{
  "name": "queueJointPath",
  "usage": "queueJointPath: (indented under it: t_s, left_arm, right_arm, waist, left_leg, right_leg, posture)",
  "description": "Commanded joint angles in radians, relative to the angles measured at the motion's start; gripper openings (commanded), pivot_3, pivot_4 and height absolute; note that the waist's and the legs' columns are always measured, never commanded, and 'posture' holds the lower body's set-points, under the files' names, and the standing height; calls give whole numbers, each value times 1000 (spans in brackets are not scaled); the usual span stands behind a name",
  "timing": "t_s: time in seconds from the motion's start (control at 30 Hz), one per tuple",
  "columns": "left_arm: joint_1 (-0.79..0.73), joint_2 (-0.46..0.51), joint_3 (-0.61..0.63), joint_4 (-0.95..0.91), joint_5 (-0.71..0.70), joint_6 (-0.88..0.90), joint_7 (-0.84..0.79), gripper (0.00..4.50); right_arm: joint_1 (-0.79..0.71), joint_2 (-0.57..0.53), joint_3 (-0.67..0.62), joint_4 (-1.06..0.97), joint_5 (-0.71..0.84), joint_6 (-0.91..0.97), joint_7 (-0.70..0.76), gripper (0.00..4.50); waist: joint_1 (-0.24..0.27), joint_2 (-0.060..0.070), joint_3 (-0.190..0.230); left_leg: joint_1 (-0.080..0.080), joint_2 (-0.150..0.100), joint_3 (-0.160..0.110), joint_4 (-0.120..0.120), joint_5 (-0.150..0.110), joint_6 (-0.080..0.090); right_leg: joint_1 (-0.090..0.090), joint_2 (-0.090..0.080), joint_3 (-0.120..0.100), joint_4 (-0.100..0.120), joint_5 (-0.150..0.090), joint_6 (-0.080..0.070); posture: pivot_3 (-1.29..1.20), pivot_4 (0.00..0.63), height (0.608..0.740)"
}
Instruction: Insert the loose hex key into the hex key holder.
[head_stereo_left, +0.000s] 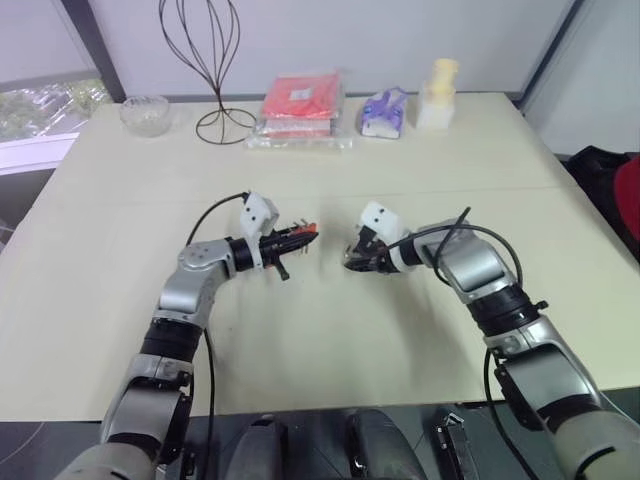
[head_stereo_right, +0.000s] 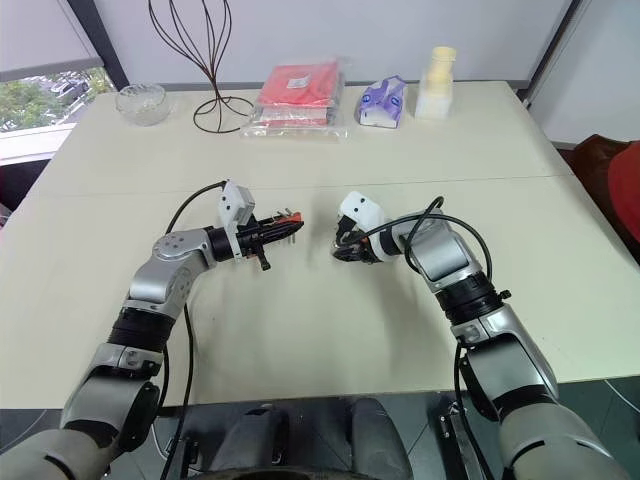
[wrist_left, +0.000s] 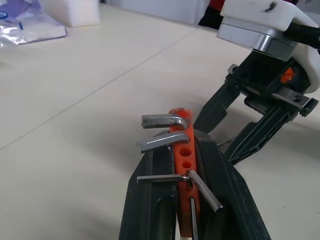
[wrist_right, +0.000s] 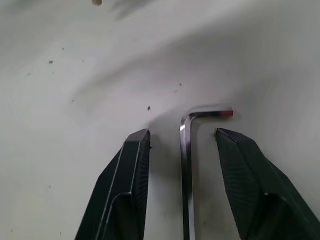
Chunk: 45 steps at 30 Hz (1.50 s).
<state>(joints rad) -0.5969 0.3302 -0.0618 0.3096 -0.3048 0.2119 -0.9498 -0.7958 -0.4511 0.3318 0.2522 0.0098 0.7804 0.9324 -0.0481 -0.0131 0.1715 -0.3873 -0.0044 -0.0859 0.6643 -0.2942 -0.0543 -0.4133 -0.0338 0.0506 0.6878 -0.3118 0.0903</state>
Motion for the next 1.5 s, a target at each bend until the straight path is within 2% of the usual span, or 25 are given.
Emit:
queueJointPath:
  t_s: [0.03,0.07,0.1,0.23,0.37,0.47,0.53,0.67,0.83,1.1,1.5]
  left_arm:
    - [-13,-1,13,-14,0,-22,7,0]
    - [-13,-1,13,-14,0,-22,7,0]
    - [-13,0,13,-13,0,-23,7,0]
    - [-11,7,14,-12,-1,-25,3,0]
    - [-27,22,20,2,-8,-17,-17,0]
    - [-70,54,34,24,-42,27,-79,0]
    - [-103,72,39,39,-60,53,-119,0]
    - [-201,105,40,77,-103,114,-229,0]
    - [-337,105,58,144,-147,164,-307,0]
    - [-462,90,86,235,-155,154,-340,0]
    - [-462,65,98,224,-153,143,-320,0]
  right_arm:
    - [20,21,38,54,-15,-5,-7,725]
    - [22,21,39,53,-16,-6,-6,304]
    - [24,20,40,50,-15,-7,-4,65]
    - [32,10,37,24,-18,-14,-8,65]
    - [12,9,-40,1,-7,-130,-59,65]
    - [-68,74,-242,-20,122,-288,-123,65]
    - [-97,102,-326,-57,213,-294,-115,65]
    - [-153,203,-480,-164,429,-204,-183,65]
    - [-168,327,-593,-264,642,-96,-314,65]
    - [-129,346,-585,-301,712,-89,-399,65]
    - [-93,329,-552,-293,714,-109,-408,65]
  waist:
    - [0,0,0]
    - [0,0,0]
    - [0,0,0]
    - [0,0,0]
    - [0,0,0]
    - [0,0,1]
    - [1,1,1]
    - [3,1,1]
    - [4,1,1]
    - [-1,1,1]
    - [-22,1,1]
  left_leg:
    - [0,0,0,0,0,0]
    - [0,0,0,0,0,0]
    - [0,0,0,0,0,0]
    - [0,0,0,0,0,0]
    - [0,0,0,0,0,0]
    - [-3,0,0,-1,0,0]
    - [-6,0,1,0,0,0]
    - [-7,0,0,-1,2,-4]
    - [-8,-1,0,-2,3,-6]
    - [-7,-1,0,-2,3,-6]
    - [-8,0,0,-2,3,-6]
  right_leg:
    - [0,0,0,0,0,0]
    - [0,0,0,0,0,0]
    - [0,0,0,0,0,0]
    - [0,0,0,0,0,0]
    - [0,0,0,0,0,0]
    - [-3,0,0,0,0,0]
    - [-7,0,0,2,0,0]
    - [-8,-1,-1,1,0,0]
    - [-8,-2,-1,1,0,0]
    - [-8,-1,-1,1,0,0]
    - [-9,-1,-1,2,0,0]
  posture:
    - [0,150,740]
    - [0,150,740]
    - [0,150,740]
    - [0,150,740]
    - [0,150,740]
    - [0,150,740]
    - [0,150,740]
    - [0,150,740]
    - [0,150,740]
    - [0,150,740]
    - [0,150,740]
